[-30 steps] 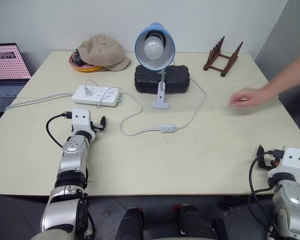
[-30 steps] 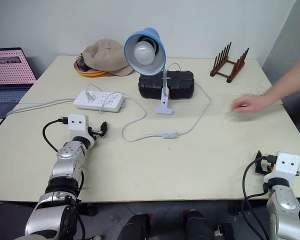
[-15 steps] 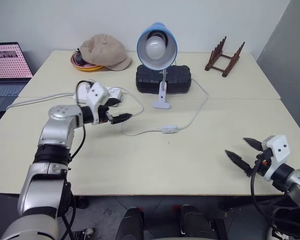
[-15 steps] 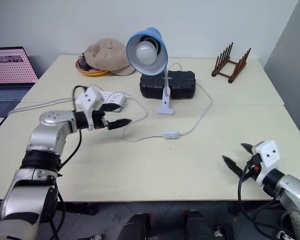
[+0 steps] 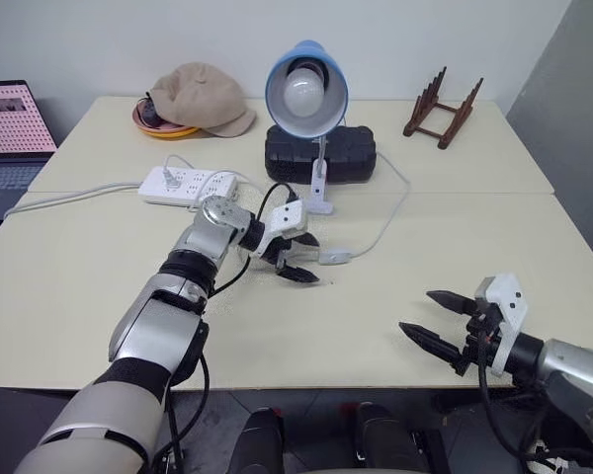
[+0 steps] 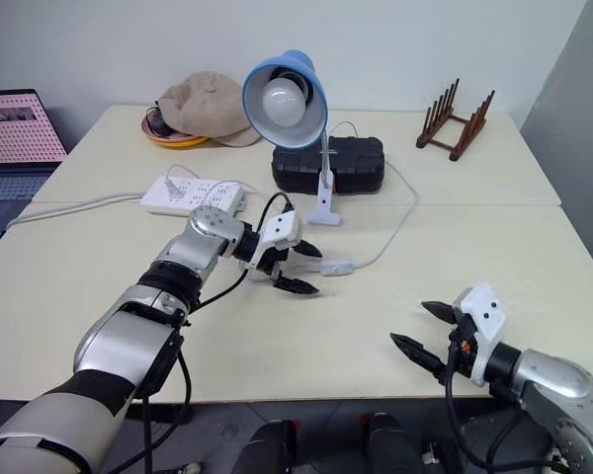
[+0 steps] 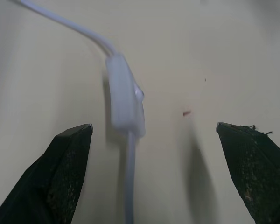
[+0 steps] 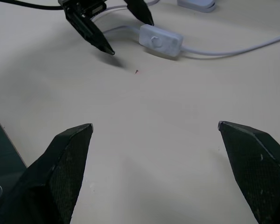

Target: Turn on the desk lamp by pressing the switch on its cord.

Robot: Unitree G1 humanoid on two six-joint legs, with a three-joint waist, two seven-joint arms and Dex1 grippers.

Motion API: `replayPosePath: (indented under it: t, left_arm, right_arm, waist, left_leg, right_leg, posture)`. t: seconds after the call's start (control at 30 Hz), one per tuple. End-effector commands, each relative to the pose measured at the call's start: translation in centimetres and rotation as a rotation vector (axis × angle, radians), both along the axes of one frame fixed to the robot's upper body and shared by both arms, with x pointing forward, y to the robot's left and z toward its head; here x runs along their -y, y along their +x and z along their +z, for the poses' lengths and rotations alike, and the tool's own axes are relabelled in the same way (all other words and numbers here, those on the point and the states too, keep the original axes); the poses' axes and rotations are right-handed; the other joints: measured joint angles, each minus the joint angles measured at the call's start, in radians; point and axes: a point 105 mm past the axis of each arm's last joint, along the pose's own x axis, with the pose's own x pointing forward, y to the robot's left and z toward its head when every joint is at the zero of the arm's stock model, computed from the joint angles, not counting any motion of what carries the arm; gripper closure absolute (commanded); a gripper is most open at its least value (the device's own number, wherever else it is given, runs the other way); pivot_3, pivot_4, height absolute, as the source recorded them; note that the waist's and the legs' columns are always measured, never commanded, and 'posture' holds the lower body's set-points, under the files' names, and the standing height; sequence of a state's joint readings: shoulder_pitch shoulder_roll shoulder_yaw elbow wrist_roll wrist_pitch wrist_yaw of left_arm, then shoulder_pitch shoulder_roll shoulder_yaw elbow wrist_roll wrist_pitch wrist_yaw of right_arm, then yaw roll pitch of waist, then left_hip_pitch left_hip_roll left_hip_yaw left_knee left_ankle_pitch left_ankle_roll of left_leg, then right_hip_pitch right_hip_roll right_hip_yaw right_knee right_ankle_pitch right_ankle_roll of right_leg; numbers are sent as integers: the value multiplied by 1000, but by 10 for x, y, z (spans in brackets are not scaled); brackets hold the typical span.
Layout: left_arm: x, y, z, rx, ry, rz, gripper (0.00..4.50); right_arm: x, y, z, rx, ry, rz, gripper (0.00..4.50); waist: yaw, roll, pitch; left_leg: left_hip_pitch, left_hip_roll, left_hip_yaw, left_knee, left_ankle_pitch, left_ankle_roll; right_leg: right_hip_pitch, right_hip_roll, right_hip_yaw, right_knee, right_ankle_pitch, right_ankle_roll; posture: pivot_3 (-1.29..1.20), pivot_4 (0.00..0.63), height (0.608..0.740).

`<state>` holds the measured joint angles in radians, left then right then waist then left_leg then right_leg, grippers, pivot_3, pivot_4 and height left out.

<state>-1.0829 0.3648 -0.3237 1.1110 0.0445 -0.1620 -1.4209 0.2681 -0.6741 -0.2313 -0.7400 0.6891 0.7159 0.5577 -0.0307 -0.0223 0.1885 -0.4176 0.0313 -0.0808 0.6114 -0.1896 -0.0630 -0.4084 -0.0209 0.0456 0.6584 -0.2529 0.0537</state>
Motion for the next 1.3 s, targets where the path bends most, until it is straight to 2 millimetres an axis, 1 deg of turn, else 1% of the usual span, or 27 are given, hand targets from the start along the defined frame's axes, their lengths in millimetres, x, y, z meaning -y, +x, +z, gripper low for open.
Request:
replayPosePath:
  t: [0.03,0.13,0.17,0.33,0.5,0.6,0.67,0.73,0.87,0.97,1.03,1.1,1.17,1.23,1.3]
  left_arm:
    - [10,9,14,75,-30,-1,249]
    - [19,11,17,70,-78,14,722]
    - [22,11,17,66,-86,15,1011]
    - [30,9,14,59,-95,4,2038]
    - [26,6,9,46,-55,-18,3096]
    - [24,7,8,50,-41,-11,3828]
    - [22,8,7,54,-33,-4,4108]
    - [22,8,6,55,-34,-3,4110]
    - [27,7,11,11,-94,8,4110]
    - [33,4,29,-187,-232,52,4110]
    - [35,-1,42,-342,-318,50,4110]
    - [36,-8,55,-498,-402,51,4110]
    - [38,-18,66,-645,-481,51,4110]
    - [37,-34,74,-763,-526,21,4110]
    - [37,-51,81,-844,-559,-1,4110]
  right_arm:
    - [-1,-3,11,64,-4,-47,0]
    - [1,-4,11,70,-4,-80,0]
    - [2,-4,11,71,-3,-91,0]
    - [4,-4,10,72,-9,-111,0]
    - [7,-3,11,73,-15,-114,0]
    - [7,-1,13,76,-15,-112,0]
    - [6,0,13,76,-14,-107,0]
    - [5,1,14,77,-14,-103,0]
    - [4,4,14,81,-11,-98,0]
    - [-5,6,17,76,52,-86,0]
    - [-9,8,18,59,116,-94,0]
    - [-14,12,19,20,247,-120,0]
    - [-20,18,24,-32,446,-148,0]
    - [-28,19,32,-91,634,-128,0]
    - [-37,19,42,-141,774,-75,0]
  waist:
    - [1,0,0]
    - [1,0,0]
    - [1,0,0]
    - [0,0,0]
    - [-1,0,0]
    - [-1,0,0]
    - [0,0,0]
    - [0,0,0]
    - [-1,0,0]
    - [-1,0,0]
    - [-2,0,0]
    - [-3,0,0]
    - [-4,0,0]
    - [-10,1,0]
    - [-19,2,0]
  left_leg:
    - [0,0,0,0,0,0]
    - [0,0,0,2,0,0]
    - [0,0,0,2,0,0]
    - [0,0,0,2,0,0]
    - [1,0,0,2,0,0]
    - [1,0,0,2,0,0]
    - [1,0,0,2,0,0]
    - [1,0,0,2,0,0]
    - [1,0,0,2,0,0]
    - [1,0,0,2,0,0]
    - [1,0,-1,2,0,0]
    - [1,0,-1,2,0,0]
    - [1,0,-2,2,0,0]
    - [1,0,-2,2,0,0]
    - [2,1,-2,1,0,0]
  right_leg:
    - [0,0,0,0,0,0]
    - [1,0,0,0,0,-1]
    - [1,0,0,0,0,-1]
    - [1,0,1,1,0,-1]
    - [1,0,0,1,0,0]
    - [1,0,1,1,0,1]
    - [1,0,1,1,1,1]
    - [1,0,1,1,0,1]
    - [1,0,0,1,1,1]
    - [1,0,0,2,1,1]
    - [1,0,-1,2,1,1]
    - [1,0,-1,2,1,1]
    - [1,0,-1,3,0,0]
    - [1,0,-1,4,0,0]
    - [1,0,0,5,0,-1]
  posture:
    - [0,150,740]
    - [0,150,740]
    - [0,150,740]
    - [0,150,740]
    - [0,150,740]
    - [0,150,740]
    - [0,150,740]
    - [0,150,740]
    - [0,150,740]
    - [0,150,740]
    - [0,150,740]
    - [0,150,740]
    - [0,150,740]
    - [0,150,740]
    - [0,150,740]
